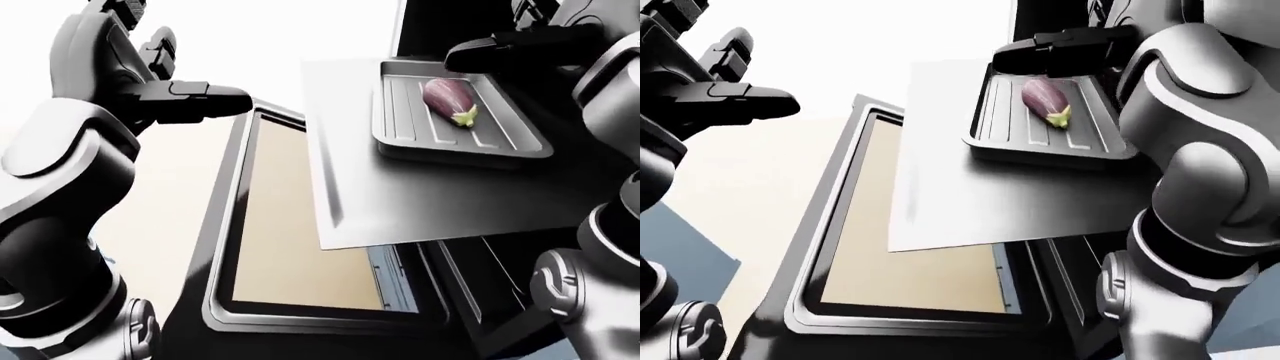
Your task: Pick the eggplant from the top rack in the oven and place it on the plate on the counter.
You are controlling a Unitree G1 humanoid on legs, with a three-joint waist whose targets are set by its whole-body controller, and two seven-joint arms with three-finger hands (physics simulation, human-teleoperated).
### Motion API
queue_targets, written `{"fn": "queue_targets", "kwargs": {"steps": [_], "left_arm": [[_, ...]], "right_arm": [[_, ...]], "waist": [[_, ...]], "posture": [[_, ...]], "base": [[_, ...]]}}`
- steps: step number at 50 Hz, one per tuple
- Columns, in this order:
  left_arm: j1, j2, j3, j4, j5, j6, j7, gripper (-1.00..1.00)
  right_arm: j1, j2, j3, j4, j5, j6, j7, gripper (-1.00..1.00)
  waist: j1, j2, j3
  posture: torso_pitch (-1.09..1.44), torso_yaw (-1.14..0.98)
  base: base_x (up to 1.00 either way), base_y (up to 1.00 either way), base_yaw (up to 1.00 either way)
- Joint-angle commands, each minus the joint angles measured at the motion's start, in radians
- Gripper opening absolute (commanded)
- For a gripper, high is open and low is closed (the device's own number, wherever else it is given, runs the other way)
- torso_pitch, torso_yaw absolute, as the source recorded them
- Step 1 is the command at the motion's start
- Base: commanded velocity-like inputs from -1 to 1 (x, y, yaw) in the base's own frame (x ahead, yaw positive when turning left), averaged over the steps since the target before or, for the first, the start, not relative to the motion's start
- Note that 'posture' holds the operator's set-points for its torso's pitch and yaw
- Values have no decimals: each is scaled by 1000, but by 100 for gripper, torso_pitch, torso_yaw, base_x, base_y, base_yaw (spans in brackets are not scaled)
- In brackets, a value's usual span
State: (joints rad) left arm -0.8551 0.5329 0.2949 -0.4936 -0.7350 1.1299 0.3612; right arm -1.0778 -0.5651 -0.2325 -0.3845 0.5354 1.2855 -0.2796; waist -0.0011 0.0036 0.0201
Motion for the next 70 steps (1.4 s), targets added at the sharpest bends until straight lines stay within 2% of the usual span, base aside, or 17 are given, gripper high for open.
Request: {"fn": "queue_targets", "kwargs": {"steps": [1, 6, 10, 13, 17, 24, 26, 29, 34, 38, 47, 53, 56, 59, 64, 66, 70], "left_arm": [[-36, 8, 19, -26, 1, -14, 3, 100], [-43, 1, 15, -16, 7, -25, -4, 100], [-61, 6, 13, -16, 8, -20, -5, 100], [-44, 10, 21, -5, 14, -40, -19, 100], [-42, 16, 28, 3, 17, -56, -24, 100], [-21, 39, 38, 31, 22, -90, -52, 100], [-27, 46, 42, 25, 13, -80, -49, 100], [-49, 42, 0, 34, 36, -89, -53, 100], [-120, 54, 30, 0, -9, 9, -25, 100], [-106, 72, 42, 12, -17, -8, -30, 100], [-82, 89, 38, 30, -7, -48, -48, 100], [-80, 94, 52, 19, -31, -38, -36, 100], [-88, 107, 62, 15, -55, -27, -24, 100], [-94, 116, 63, 12, -77, -21, -8, 100], [-87, 120, 59, 9, -92, -29, 5, 100], [-80, 119, 57, 6, -97, -35, 11, 100], [-81, 123, 54, 10, -106, -43, 17, 100]], "right_arm": [[-29, -3, -8, -2, -44, -31, 21, 100], [-30, 19, 39, 52, -138, -59, 76, 100], [-25, 64, 129, 159, -287, -144, 150, 100], [-30, 99, 155, 261, -405, -206, 223, 100], [-128, 112, 186, 478, -566, -282, 319, 100], [-302, 134, 171, 1029, -775, -532, 383, 100], [-305, 136, 167, 1084, -813, -566, 396, 100], [-356, 112, 168, 1233, -878, -632, 404, 100], [-339, 142, 147, 1355, -904, -720, 381, 100], [-310, 146, 119, 1396, -887, -746, 343, 100], [-275, 176, 120, 1433, -857, -780, 297, 41], [-248, 178, 130, 1469, -860, -811, 270, 38], [-213, 196, 211, 1505, -971, -856, 252, 34], [-197, 202, 226, 1528, -1046, -886, 244, 25], [-180, 203, 201, 1512, -1088, -881, 251, -28], [-172, 205, 199, 1510, -1104, -889, 243, -32], [-170, 199, 207, 1502, -1144, -892, 246, -63]], "waist": [[0, -1, -27], [0, -2, -60], [0, 0, -72], [-4, 4, -81], [-3, 11, -90], [-7, 23, -101], [-5, 23, -105], [-3, 22, -107], [0, 23, -110], [-3, 25, -111], [-2, 27, -116], [-5, 22, -118], [-5, 22, -120], [-7, 22, -123], [-3, 20, -130], [1, 19, -133], [6, 18, -133]], "posture": [[-12, 0], [-17, 0], [-17, 0], [-17, 0], [-17, 0], [-17, 0], [-17, 0], [-17, 0], [-17, 0], [-17, 0], [-17, 0], [-17, 0], [-17, 0], [-17, 0], [-17, 0], [-17, 0], [-17, 0]], "base": [[0, 0, 0], [0, 0, 0], [0, 0, 0], [0, 0, 0], [0, 0, 0], [0, 0, 0], [0, 0, 0], [0, 0, 0], [0, 0, 0], [0, 0, 0], [0, 0, 0], [0, 0, 0], [0, 0, 0], [0, 0, 0], [0, 0, 0], [0, 0, 0], [0, 0, 0]]}}
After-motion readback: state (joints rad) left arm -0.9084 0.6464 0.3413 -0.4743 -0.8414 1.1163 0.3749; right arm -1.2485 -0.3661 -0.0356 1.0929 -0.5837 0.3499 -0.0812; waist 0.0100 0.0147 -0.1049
